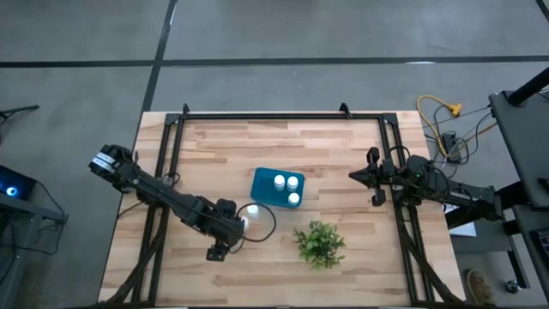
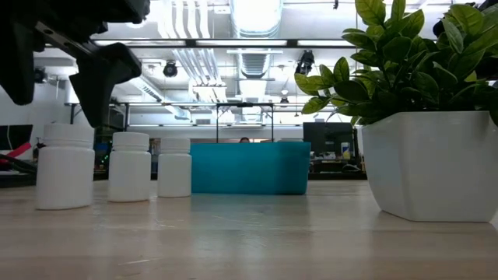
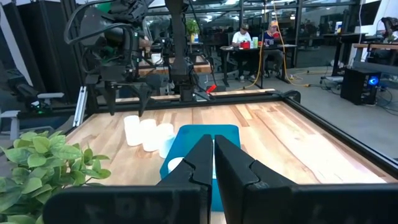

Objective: Pick and place pill bottles into a basket
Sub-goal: Put the white pill bottle in the blue bin

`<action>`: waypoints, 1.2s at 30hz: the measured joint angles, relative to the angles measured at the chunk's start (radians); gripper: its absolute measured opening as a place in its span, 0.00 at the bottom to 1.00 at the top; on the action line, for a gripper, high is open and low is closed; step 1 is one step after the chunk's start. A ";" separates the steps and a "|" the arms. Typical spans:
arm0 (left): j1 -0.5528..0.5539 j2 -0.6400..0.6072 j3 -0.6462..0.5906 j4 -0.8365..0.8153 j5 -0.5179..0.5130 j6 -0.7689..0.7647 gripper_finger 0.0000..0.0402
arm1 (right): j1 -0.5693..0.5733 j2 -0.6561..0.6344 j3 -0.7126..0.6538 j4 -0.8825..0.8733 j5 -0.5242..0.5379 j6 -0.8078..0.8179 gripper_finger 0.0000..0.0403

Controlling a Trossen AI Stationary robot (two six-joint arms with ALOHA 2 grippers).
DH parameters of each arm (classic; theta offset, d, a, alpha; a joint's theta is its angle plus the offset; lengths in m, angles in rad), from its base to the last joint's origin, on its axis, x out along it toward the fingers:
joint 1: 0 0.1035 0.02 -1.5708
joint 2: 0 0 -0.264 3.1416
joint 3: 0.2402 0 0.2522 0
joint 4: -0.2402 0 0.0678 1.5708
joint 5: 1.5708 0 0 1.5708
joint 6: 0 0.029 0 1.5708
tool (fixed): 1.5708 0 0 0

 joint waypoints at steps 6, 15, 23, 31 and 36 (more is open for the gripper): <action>-0.018 0.003 0.000 -0.002 -0.044 -0.016 0.82 | 0.000 0.000 0.000 0.000 0.000 0.000 0.02; -0.019 0.003 -0.019 -0.005 -0.073 -0.017 0.82 | 0.000 0.000 0.000 0.000 0.000 0.000 0.02; -0.019 0.003 -0.033 0.011 -0.089 -0.016 0.82 | 0.000 0.000 0.000 0.000 0.000 0.000 0.02; -0.019 0.004 -0.055 0.042 -0.089 -0.016 0.82 | 0.000 0.000 0.000 0.000 0.000 0.000 0.02; -0.018 0.004 -0.080 0.084 -0.089 -0.015 0.82 | 0.000 0.000 0.000 0.000 0.000 0.000 0.02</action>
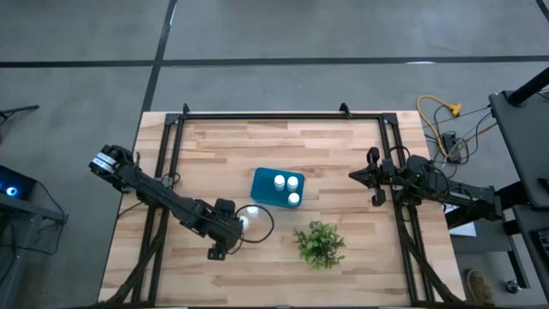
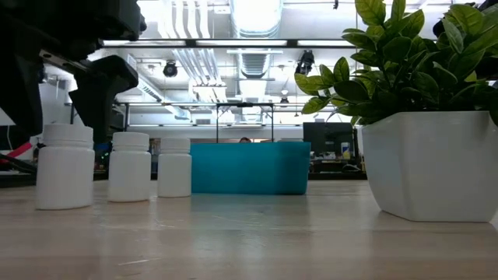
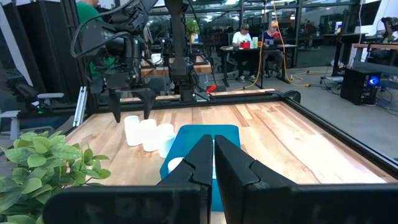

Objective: Pick and place pill bottles into a basket
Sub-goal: Put the white pill bottle in the blue bin

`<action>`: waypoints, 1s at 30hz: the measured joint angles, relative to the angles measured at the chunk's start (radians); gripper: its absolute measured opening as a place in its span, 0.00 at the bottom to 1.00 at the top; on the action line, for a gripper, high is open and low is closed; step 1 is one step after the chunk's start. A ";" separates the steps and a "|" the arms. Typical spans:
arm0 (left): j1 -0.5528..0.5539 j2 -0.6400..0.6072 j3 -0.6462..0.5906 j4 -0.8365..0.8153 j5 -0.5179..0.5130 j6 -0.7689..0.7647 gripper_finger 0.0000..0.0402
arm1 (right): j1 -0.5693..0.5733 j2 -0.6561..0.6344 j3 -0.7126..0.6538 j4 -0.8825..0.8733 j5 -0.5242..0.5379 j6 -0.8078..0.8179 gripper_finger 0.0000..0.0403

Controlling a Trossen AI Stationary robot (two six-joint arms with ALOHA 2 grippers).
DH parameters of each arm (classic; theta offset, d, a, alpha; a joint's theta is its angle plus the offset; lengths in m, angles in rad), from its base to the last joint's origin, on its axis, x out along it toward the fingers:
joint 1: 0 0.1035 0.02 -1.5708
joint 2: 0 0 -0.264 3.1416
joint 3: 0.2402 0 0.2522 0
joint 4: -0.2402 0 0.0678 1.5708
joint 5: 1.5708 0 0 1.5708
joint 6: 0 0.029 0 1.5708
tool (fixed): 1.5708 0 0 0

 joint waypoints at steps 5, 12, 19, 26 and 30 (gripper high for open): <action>0.000 0.000 -0.036 0.040 0.000 -0.001 0.82 | 0.000 0.000 0.000 0.000 0.000 0.000 0.02; 0.000 0.000 -0.038 0.055 0.000 -0.001 0.82 | 0.000 0.000 0.000 0.000 0.000 0.000 0.02; 0.000 0.000 -0.082 0.132 0.000 -0.002 0.82 | 0.000 0.000 0.000 0.000 0.000 0.000 0.02; 0.000 0.000 -0.113 0.156 0.000 -0.026 0.82 | 0.000 0.000 0.000 0.000 0.000 0.000 0.02; 0.000 0.000 -0.119 0.173 0.000 -0.027 0.82 | 0.000 0.000 0.000 0.000 0.000 0.000 0.02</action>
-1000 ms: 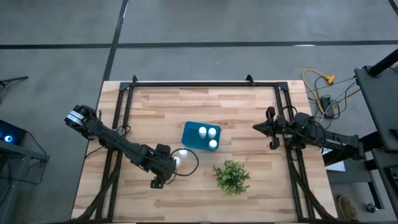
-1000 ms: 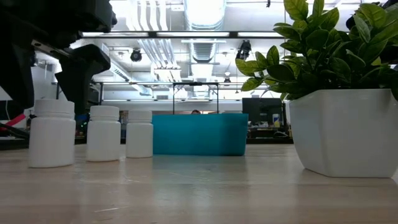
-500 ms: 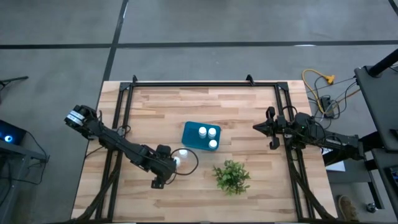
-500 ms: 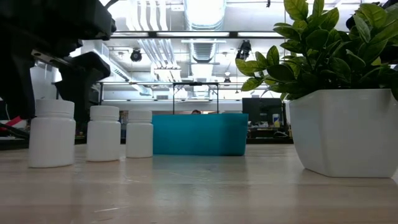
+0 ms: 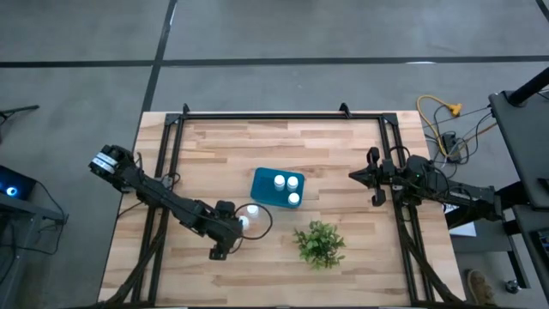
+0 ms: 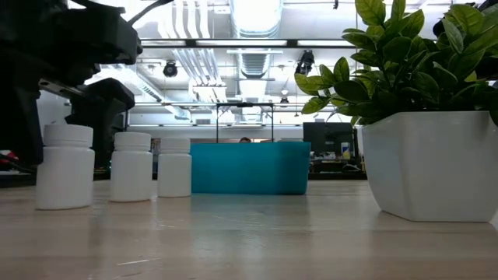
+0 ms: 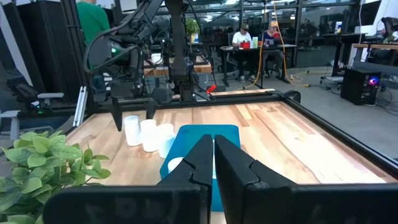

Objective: Pick and place pill bottles into a basket
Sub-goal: Put the white pill bottle in the blue bin

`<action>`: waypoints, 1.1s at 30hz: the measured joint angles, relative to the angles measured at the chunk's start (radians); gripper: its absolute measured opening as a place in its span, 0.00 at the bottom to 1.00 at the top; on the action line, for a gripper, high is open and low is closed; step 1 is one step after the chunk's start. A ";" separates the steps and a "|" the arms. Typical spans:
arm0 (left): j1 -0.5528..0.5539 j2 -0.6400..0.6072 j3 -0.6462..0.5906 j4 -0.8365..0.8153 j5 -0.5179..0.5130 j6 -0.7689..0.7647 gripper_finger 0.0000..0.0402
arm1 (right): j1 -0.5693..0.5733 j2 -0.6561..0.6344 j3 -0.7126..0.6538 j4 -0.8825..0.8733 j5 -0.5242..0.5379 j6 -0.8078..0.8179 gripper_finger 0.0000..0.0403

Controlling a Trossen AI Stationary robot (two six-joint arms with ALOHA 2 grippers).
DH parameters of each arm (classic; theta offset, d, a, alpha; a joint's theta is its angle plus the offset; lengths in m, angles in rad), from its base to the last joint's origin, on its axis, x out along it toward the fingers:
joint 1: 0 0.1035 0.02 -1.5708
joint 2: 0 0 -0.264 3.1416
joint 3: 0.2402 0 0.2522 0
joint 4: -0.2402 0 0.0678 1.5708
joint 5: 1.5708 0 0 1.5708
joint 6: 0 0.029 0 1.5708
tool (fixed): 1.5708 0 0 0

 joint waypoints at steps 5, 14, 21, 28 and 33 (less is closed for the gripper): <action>0.000 0.000 0.000 0.033 0.000 0.001 0.82 | 0.000 0.000 0.000 0.000 0.000 0.000 0.02; 0.000 0.000 0.000 0.031 0.002 0.001 0.80 | 0.000 0.000 0.000 0.000 0.000 0.000 0.02; 0.001 0.045 -0.002 0.034 0.043 0.001 0.65 | 0.000 0.000 0.000 0.000 0.000 0.000 0.02; 0.002 0.105 0.007 0.041 0.049 0.001 0.44 | 0.000 0.003 0.000 0.000 0.000 0.000 0.02; 0.002 0.096 0.009 0.045 0.055 0.001 0.39 | 0.000 0.005 0.000 0.000 0.000 0.000 0.02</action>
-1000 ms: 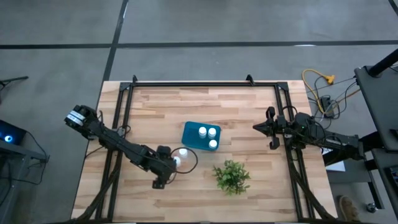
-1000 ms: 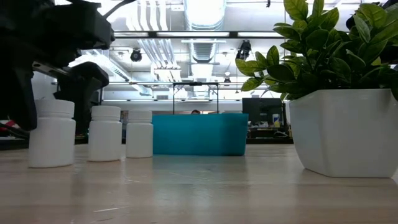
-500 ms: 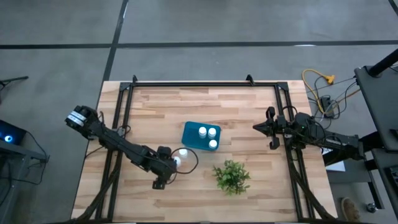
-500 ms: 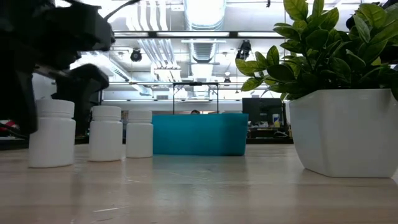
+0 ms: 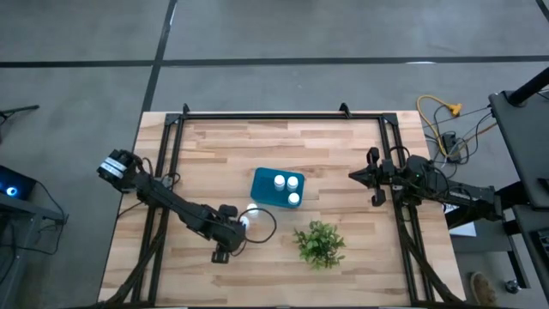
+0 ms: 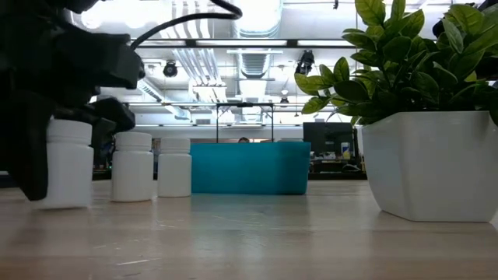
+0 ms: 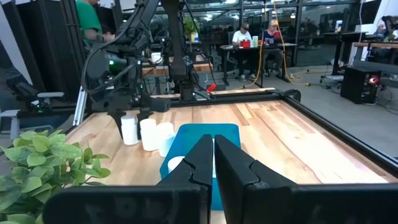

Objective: Pick and place pill bottles into a basket
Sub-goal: Put the white pill bottle in the blue bin

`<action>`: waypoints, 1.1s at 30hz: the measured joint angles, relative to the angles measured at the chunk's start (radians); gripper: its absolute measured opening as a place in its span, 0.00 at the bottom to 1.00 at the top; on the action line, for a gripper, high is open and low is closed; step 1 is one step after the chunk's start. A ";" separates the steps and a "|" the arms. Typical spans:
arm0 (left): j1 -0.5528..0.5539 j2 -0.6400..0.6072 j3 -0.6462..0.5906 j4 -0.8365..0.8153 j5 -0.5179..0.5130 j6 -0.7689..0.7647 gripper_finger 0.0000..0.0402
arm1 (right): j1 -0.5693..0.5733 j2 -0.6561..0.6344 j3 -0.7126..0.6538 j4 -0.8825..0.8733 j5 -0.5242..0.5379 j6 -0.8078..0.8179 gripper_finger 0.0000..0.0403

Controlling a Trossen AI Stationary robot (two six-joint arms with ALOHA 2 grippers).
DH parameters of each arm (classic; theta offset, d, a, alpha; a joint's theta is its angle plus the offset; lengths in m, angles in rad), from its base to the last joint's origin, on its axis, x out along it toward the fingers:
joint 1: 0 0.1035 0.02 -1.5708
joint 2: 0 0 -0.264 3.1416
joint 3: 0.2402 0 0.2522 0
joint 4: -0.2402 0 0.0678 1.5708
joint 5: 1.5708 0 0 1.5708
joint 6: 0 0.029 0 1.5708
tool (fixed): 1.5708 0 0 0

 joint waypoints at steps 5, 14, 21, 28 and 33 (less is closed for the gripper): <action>0.000 -0.017 0.003 0.005 0.001 0.000 0.42 | 0.000 0.000 0.000 0.000 0.000 0.000 0.02; 0.000 -0.037 0.036 -0.008 0.043 0.009 0.43 | 0.000 0.000 0.000 0.000 0.000 0.000 0.02; 0.006 -0.065 0.071 -0.081 0.049 0.035 0.43 | 0.000 0.000 0.000 0.000 0.000 0.000 0.02; 0.017 -0.085 0.101 -0.121 0.044 0.059 0.43 | 0.000 0.000 0.000 0.000 0.000 0.000 0.02; 0.019 -0.097 0.090 -0.128 0.038 0.059 0.43 | 0.000 0.000 0.000 0.000 0.000 0.000 0.02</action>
